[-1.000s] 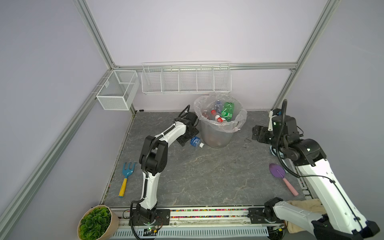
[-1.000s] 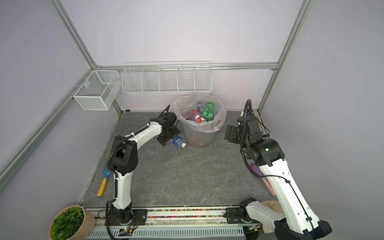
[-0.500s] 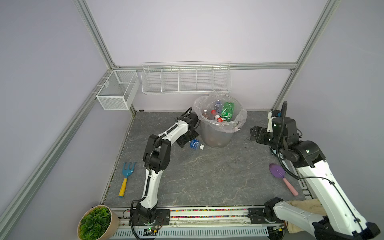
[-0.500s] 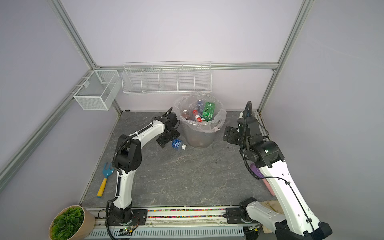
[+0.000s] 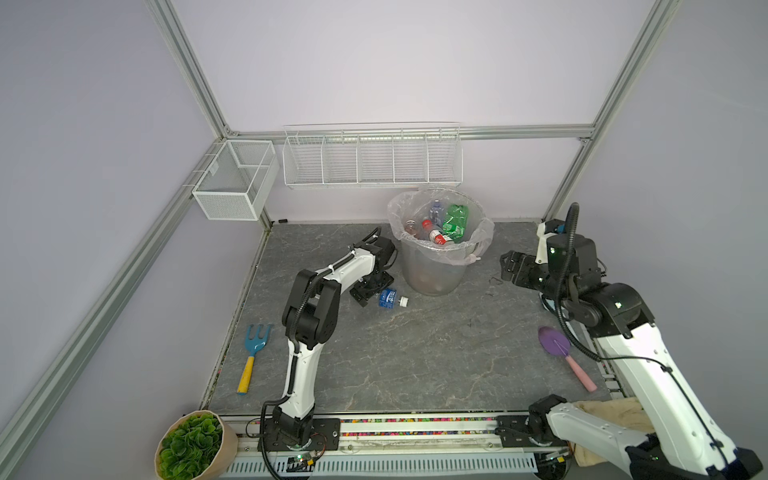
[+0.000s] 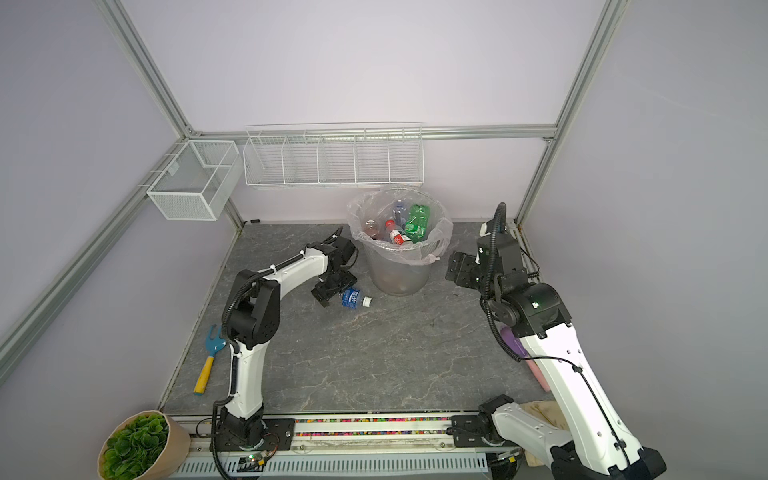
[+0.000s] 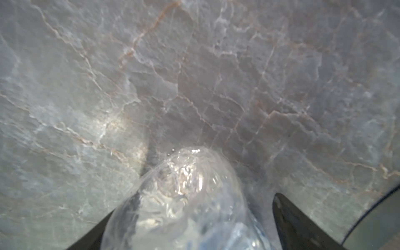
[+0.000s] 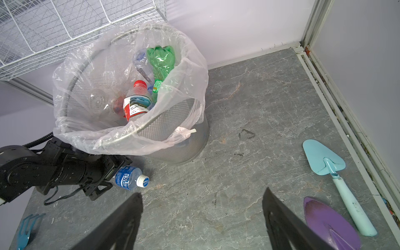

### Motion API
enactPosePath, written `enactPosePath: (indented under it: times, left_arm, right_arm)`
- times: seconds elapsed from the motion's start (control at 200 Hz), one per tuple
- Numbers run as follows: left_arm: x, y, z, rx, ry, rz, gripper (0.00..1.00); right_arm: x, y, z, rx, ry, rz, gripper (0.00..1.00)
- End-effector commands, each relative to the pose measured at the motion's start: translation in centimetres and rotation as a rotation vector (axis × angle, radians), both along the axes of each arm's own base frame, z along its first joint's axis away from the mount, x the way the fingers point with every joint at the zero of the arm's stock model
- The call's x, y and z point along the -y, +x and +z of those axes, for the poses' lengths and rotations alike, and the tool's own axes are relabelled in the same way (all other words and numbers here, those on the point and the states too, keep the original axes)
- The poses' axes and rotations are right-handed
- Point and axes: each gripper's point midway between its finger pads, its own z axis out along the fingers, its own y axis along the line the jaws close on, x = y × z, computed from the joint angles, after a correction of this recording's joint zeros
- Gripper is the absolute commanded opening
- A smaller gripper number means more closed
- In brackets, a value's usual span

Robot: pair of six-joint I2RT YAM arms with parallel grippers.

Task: Throw the plastic bottles in the bin
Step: 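Lower the left gripper onto the blue-label water bottle and close it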

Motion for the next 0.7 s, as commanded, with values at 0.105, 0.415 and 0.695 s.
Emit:
enactPosePath:
  times: [0.105, 0.415, 0.695]
  left_arm:
    - [0.2, -0.6, 0.2, 0.003, -0.034, 0.034, 0.88]
    - [0.5, -2.0, -1.1, -0.016, -0.093, 0.040, 0.76]
    - [-0.9, -3.1, -0.9, 0.008, -0.099, 0.074, 0.46]
  right_arm:
    - [0.2, 0.0, 0.2, 0.026, 0.020, -0.016, 0.89]
    - [0.7, -0.3, -0.4, 0.016, 0.002, -0.030, 0.89]
    - [1.1, -0.6, -0.3, 0.025, 0.001, -0.041, 0.89]
